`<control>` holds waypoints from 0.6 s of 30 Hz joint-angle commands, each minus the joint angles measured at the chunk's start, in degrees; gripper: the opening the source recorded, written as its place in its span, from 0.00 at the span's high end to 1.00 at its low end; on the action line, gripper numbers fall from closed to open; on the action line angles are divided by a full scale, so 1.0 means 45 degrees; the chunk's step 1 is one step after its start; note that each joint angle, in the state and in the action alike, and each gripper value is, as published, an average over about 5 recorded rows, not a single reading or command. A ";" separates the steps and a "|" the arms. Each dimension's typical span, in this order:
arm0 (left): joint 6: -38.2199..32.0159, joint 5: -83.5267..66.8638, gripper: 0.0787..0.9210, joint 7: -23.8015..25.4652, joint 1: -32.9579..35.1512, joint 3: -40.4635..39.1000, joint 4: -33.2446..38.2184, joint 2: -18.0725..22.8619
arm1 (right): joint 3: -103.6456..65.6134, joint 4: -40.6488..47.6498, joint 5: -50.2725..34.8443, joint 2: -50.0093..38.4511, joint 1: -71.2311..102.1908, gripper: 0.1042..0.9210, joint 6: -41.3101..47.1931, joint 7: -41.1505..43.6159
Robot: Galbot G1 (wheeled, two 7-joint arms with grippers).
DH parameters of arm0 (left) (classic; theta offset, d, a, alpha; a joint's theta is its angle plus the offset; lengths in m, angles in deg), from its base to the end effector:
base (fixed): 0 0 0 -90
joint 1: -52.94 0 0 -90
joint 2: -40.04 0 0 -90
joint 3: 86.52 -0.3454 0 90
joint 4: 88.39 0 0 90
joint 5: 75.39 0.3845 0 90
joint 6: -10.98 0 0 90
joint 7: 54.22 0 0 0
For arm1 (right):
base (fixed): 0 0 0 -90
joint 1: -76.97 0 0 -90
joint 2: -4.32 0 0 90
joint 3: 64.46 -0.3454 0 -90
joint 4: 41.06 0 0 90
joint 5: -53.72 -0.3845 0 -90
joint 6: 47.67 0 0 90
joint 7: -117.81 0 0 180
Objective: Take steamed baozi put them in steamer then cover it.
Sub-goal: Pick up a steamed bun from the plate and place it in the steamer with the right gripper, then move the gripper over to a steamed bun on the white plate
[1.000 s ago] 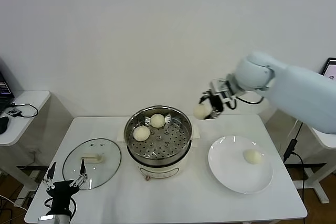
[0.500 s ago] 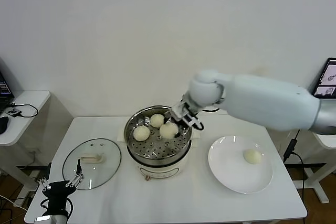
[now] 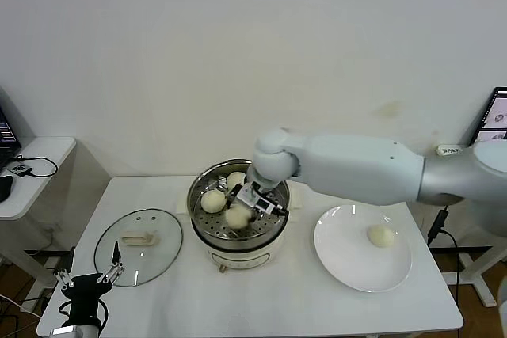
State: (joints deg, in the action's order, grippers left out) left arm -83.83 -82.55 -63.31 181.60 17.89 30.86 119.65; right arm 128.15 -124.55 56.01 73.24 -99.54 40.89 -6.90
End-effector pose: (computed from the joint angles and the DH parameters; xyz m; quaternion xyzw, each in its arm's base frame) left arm 0.1663 0.1105 -0.3122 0.1328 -0.9872 -0.0865 0.0177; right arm 0.4911 0.2079 -0.1135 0.6497 -0.2761 0.7076 0.0304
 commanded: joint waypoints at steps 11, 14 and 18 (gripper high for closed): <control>-0.0008 -0.0003 0.12 -0.0008 -0.0024 0.0004 -0.0049 -0.0022 | -0.0636 -0.0273 -0.0095 -0.1348 -0.0980 0.13 -0.0769 0.0303; -0.0006 0.0005 0.12 -0.0005 -0.0070 -0.0023 -0.0080 -0.0050 | -0.1004 -0.0642 -0.0635 -0.2483 -0.1519 0.12 -0.0483 0.0627; -0.0004 0.0009 0.12 -0.0004 -0.0101 -0.0048 -0.0082 -0.0114 | -0.1582 -0.1259 -0.1231 -0.4134 -0.1929 0.12 0.1132 0.1094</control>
State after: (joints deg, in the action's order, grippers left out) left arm -83.86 -82.56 -63.34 181.22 17.77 30.47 119.34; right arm 124.96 -126.72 54.34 66.51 -103.99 39.54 -4.79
